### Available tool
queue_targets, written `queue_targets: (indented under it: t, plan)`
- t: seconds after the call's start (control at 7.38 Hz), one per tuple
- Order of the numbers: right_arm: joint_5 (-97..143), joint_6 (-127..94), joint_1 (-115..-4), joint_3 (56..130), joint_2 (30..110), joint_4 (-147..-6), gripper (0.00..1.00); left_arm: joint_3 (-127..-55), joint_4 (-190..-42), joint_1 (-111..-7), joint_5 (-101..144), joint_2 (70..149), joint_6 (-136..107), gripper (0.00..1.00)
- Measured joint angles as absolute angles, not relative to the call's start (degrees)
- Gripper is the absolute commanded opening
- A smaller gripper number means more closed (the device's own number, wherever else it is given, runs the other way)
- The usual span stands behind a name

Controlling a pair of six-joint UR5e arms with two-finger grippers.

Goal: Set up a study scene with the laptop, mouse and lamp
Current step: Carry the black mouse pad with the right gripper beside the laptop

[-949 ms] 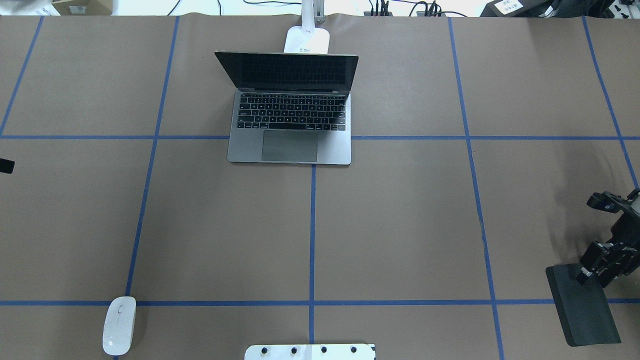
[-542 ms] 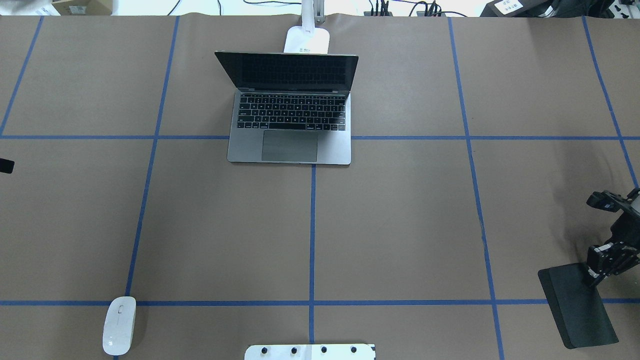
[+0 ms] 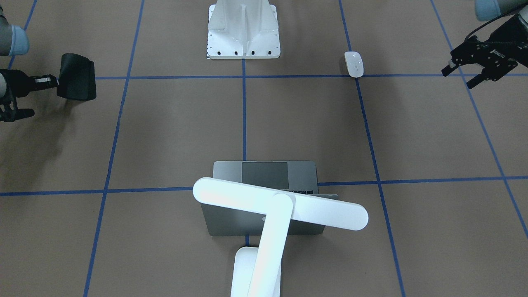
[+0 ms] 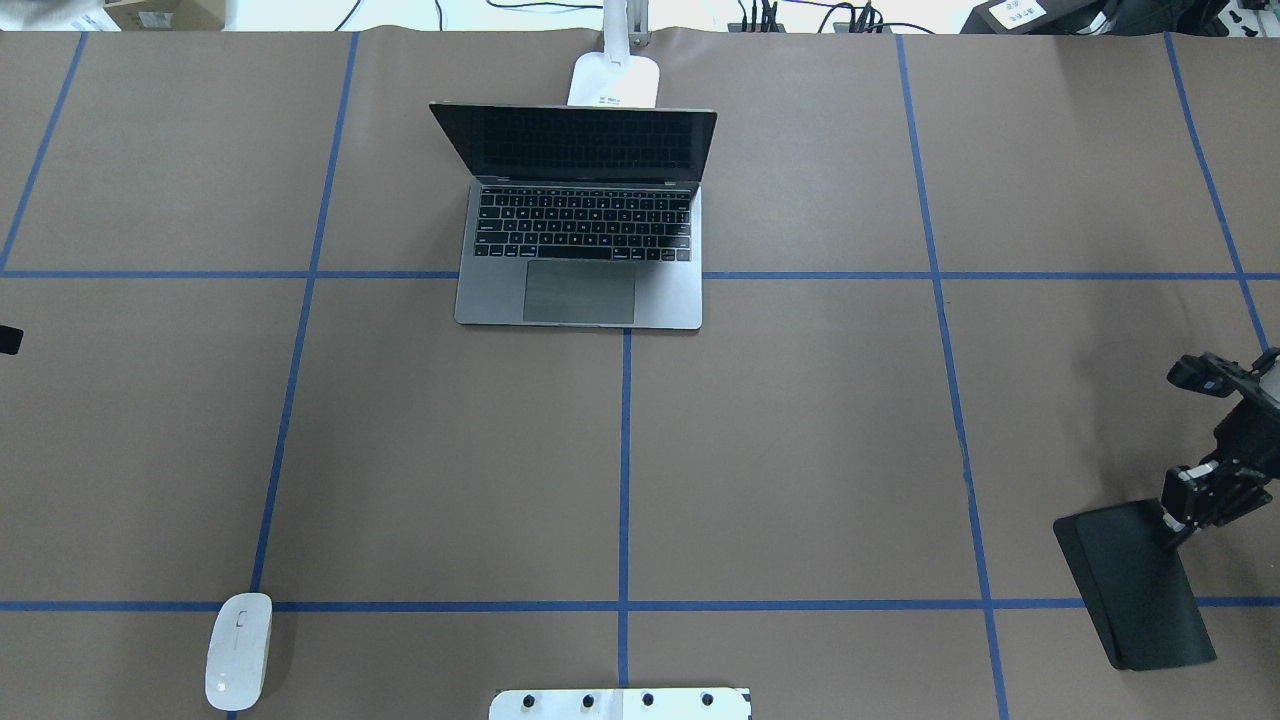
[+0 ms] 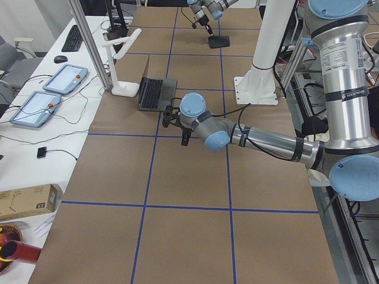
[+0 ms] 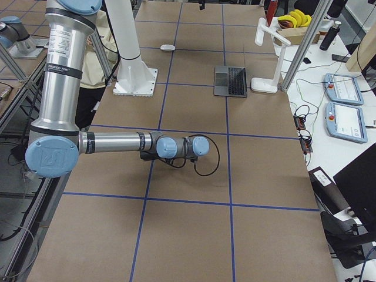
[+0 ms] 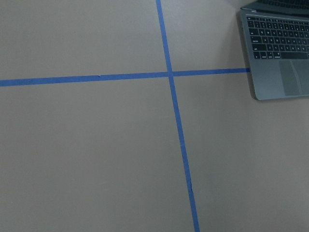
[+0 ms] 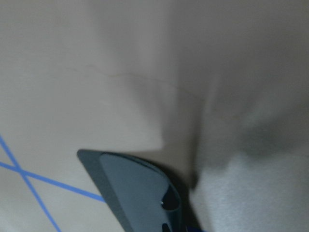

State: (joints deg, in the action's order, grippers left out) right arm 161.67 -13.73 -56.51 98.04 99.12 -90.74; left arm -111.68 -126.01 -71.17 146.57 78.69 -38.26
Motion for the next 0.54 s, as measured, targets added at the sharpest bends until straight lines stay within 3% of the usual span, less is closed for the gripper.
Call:
queue_targets:
  t: [0.54]
  plan:
    - [156.57,-33.83,-62.35,103.96,84.35,-90.79,0.0,-106.41,-125.78,-74.45,148.01,78.82,-30.04,1.0]
